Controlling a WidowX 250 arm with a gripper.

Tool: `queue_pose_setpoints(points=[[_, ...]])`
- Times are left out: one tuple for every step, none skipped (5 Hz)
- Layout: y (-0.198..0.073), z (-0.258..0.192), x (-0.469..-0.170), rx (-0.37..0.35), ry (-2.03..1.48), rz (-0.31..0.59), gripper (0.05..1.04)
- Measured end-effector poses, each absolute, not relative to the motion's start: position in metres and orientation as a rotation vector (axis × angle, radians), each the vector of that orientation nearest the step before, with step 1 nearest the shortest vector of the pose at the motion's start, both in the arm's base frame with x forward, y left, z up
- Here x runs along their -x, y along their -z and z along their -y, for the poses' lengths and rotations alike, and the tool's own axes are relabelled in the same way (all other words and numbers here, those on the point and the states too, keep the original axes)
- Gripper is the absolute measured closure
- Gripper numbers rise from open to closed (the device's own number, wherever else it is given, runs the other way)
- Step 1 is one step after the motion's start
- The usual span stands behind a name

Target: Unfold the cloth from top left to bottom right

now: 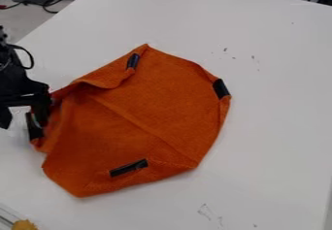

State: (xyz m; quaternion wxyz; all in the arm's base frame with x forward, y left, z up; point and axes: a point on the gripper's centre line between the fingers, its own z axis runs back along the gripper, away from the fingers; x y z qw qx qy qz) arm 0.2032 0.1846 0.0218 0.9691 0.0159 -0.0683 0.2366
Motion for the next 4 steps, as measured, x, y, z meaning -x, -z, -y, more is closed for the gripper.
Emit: queue_pose_setpoints(points=[[-0.036, -0.199, -0.214, -0.097, -0.324, 0.137, 0.081], [-0.045, -0.207, -0.231, -0.073, -0.143, 0.087, 0.081], [-0.051, -0.206, -0.235, -0.046, -0.115, 0.083, 0.081], [-0.046, -0.205, -0.235, -0.016, -0.075, 0.043, 0.081]])
